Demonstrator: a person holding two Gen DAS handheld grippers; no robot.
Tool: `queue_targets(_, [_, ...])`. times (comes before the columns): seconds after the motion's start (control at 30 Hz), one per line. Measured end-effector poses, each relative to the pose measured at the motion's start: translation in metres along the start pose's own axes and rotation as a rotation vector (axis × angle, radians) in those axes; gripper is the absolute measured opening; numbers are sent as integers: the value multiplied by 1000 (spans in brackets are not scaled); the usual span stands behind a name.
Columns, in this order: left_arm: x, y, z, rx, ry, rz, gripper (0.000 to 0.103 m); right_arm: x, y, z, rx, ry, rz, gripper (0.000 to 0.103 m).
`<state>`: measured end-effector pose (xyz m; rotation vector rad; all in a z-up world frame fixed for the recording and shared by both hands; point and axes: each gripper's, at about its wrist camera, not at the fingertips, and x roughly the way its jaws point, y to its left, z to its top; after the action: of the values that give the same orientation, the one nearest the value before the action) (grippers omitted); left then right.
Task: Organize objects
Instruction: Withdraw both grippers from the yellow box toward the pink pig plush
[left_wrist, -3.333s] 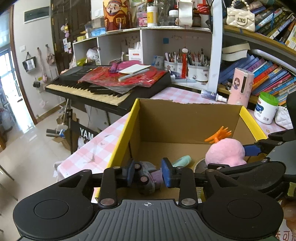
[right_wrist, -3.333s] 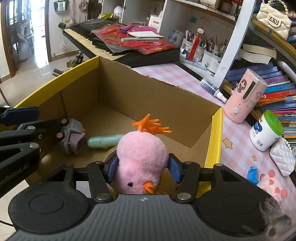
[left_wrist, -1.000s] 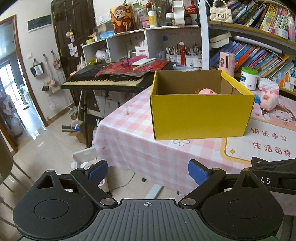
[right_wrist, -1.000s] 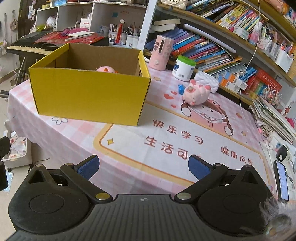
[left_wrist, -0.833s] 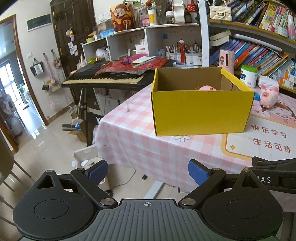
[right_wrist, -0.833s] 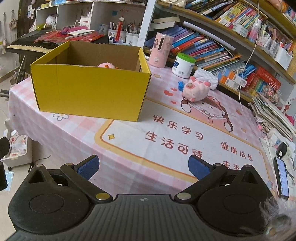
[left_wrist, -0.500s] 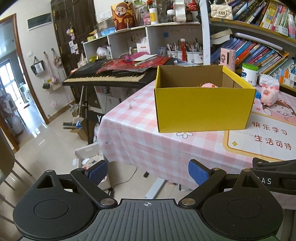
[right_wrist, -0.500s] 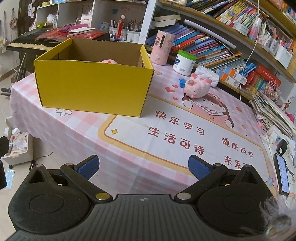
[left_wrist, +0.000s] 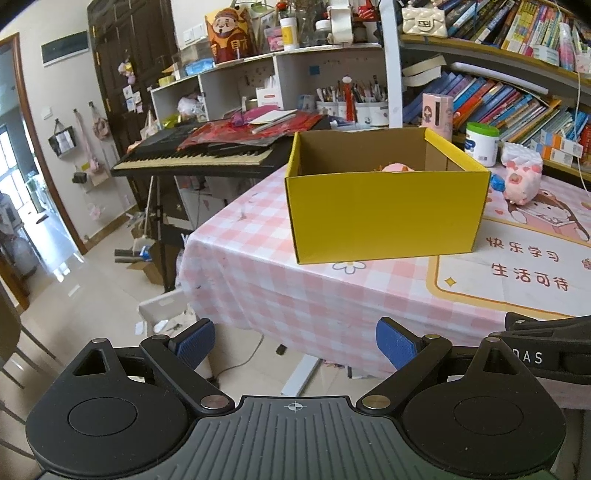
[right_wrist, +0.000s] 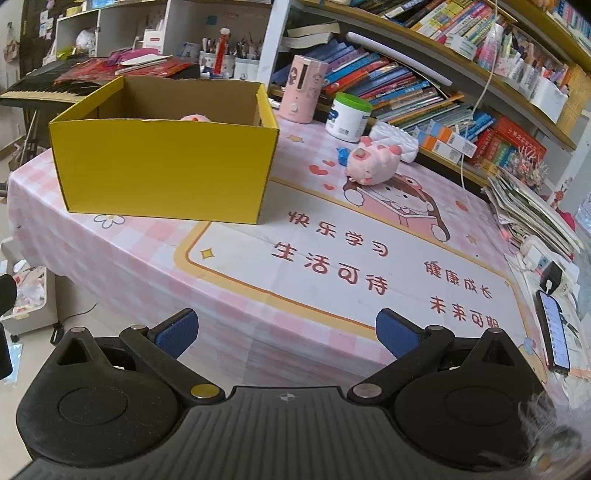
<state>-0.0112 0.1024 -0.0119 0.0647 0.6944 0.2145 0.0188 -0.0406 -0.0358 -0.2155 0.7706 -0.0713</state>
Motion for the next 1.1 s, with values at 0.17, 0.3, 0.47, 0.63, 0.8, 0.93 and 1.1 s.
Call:
queue_targets(0.17, [-2,-2,-1,4,-2,-2,96,0,-2,-2,7,4,-3,103])
queue_targets(0.3, [-2,-3,0,4,-2,-1,96,-1,-2,-2,8,3,-3,103])
queue_targets(0.47, [-3,-2,0,2,-3,-1,96,-2,-2,-4,10,4,-5,103])
queue_targets(0.63, [-5,-1,1,3,-8,-5,96,-3,-3,-4,12,3,-9,103])
queue_targets(0.8, [-7,-1,1,4,-13,-8,96,-4,-5,-3,17,3,-12,103])
queue_targets(0.93, [-7,-2,1,6,-15,-9,96,-4,-7,-3,20,4,-14,103])
queue_targets(1.1, [-6,-5,3,11,-17,-16,96,-3,-10,-4,27,6,-20,103])
